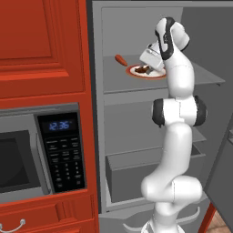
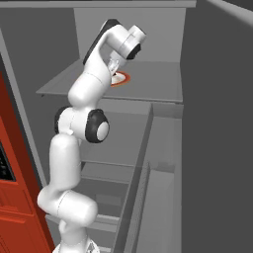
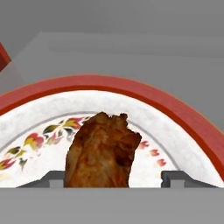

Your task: Retrieve the chicken drumstick from the fridge and place it on the saucepan with marinade on the stove.

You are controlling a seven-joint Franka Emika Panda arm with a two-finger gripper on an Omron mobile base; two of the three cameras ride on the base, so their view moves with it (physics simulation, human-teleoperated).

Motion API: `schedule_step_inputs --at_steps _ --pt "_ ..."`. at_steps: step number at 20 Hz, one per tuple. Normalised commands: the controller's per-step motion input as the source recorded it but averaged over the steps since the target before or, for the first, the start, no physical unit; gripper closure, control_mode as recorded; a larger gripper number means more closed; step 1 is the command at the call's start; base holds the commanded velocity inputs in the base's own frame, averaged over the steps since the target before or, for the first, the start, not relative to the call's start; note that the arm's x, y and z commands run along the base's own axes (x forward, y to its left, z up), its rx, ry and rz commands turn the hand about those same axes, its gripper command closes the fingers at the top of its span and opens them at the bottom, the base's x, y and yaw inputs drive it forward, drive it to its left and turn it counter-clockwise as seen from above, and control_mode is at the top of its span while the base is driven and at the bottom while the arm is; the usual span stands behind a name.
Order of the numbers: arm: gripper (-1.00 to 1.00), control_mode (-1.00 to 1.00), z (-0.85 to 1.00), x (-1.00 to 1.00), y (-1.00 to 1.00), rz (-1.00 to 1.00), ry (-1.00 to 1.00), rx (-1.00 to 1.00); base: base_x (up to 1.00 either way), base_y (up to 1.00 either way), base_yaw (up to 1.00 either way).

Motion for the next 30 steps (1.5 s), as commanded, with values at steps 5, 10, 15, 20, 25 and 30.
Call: schedule_step_inputs --at_steps 5,10,15,20,25,30 --pt "1.0 -1.0 -0.05 0.0 0.0 0.0 -0.02 0.0 0.0 0.0 0.0" --pt "1.0 -1.0 0.0 0.0 0.0 0.0 0.0 0.0 0.0 0.0 0.0" --pt "1.0 -1.0 -0.04 0.0 0.0 -0.08 -0.04 0.07 0.0 0.0 0.0" --pt "1.0 -1.0 0.0 0.0 0.0 -0.19 -0.13 0.03 0.0 0.0 0.0" --pt "1.0 -1.0 0.01 0.0 0.05 -0.27 -0.09 0.0 0.0 0.0 0.0" --pt "1.0 -1.0 0.07 0.0 0.24 -0.29 -0.04 -0.01 0.0 0.0 0.0"
